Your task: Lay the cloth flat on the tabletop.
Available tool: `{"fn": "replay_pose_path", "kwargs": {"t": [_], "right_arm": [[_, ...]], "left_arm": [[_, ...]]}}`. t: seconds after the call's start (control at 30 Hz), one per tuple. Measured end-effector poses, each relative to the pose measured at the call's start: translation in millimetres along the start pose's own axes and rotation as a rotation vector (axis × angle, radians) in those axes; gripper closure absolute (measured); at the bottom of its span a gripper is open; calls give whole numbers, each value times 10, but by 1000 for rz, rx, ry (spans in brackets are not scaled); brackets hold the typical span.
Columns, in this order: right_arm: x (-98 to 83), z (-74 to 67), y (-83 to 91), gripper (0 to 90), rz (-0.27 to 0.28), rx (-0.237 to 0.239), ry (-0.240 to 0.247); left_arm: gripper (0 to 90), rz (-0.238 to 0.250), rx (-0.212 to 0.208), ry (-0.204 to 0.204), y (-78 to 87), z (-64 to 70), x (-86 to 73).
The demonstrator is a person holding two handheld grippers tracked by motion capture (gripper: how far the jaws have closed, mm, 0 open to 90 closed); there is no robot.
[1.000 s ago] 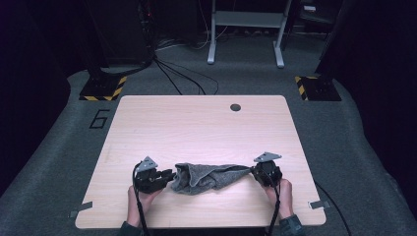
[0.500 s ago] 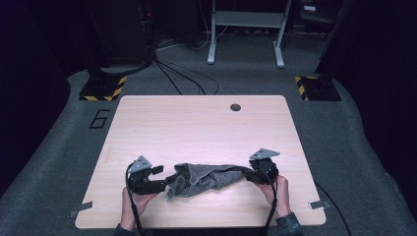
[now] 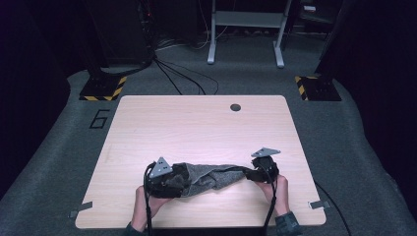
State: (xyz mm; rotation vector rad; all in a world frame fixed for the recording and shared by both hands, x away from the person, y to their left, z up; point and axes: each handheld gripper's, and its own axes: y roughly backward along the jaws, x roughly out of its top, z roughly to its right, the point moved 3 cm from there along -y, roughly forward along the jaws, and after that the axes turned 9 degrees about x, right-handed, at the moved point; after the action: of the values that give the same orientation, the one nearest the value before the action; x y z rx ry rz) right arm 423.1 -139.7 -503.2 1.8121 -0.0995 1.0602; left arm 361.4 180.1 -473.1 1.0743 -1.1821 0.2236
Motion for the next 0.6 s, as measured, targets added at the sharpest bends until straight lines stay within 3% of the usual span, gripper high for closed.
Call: {"fn": "replay_pose_path", "kwargs": {"t": [0.13, 0.3, 0.47, 0.6], "right_arm": [[-28, 87, 24, 451, 8, -8, -30], [-50, 186, -27, 451, -9, -10, -62], [-65, 229, -120, 455, -30, -11, -88], [-91, 209, -197, 451, -65, -12, -69]], "left_arm": [[245, -30, 5, -42, -53, 76, 24], [265, -58, 23, -56, -136, 103, 15], [360, -90, 27, -62, -198, 106, -22], [471, -101, 40, -46, -265, 60, -62]]}}
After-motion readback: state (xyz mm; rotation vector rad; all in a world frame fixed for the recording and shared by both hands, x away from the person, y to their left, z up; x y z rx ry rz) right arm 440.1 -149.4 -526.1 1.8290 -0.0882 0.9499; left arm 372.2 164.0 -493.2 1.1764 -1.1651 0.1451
